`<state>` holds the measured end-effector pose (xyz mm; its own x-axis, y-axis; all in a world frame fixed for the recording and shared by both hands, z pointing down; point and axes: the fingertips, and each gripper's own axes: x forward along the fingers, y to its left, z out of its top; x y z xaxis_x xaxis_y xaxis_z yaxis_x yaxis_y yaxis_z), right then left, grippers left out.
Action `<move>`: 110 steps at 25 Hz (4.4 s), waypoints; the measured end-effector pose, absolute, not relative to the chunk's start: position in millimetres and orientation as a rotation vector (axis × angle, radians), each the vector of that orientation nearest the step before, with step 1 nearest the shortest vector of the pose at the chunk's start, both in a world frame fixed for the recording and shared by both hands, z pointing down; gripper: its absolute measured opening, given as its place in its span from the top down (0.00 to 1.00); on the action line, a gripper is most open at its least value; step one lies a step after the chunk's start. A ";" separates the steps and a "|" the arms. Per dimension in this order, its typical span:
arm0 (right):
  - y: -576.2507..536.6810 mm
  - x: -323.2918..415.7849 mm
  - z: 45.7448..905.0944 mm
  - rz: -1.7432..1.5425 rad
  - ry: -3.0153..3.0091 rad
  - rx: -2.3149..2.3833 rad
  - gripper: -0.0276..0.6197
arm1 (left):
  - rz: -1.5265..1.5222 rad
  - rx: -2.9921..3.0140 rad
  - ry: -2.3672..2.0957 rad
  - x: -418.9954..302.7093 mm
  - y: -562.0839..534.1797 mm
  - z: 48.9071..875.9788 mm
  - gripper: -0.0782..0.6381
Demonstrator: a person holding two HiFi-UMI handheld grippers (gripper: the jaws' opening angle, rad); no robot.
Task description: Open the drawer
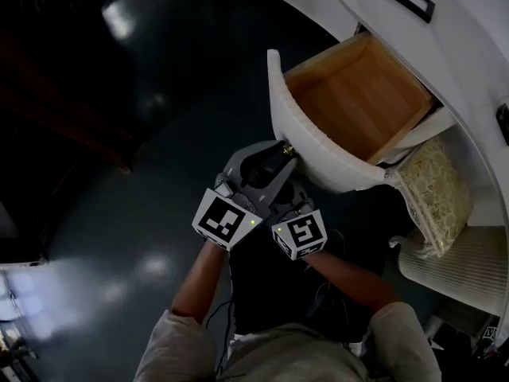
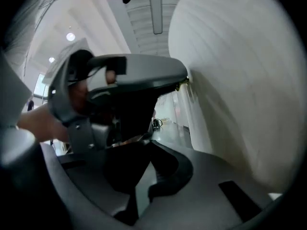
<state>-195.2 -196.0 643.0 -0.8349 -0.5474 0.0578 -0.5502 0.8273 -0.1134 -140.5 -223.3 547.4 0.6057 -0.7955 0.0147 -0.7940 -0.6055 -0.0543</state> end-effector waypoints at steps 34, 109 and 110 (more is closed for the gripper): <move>-158.6 10.6 355.1 0.662 -2.340 1.185 0.93 | -1.049 -2.909 1.915 -125.9 -127.1 402.7 0.75; -174.9 56.5 296.1 0.617 -2.249 1.437 0.94 | -0.712 -2.843 2.184 -87.4 -157.6 272.2 0.88; -177.4 55.7 295.4 0.617 -2.250 1.439 0.94 | -0.706 -2.845 2.180 -87.2 -160.4 270.7 0.88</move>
<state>55.7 -177.4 295.4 -0.3916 -0.7397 0.5473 -0.9154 0.3734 -0.1503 -87.2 -160.4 270.7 0.2637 -0.7754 0.5738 -0.9646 -0.2056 0.1654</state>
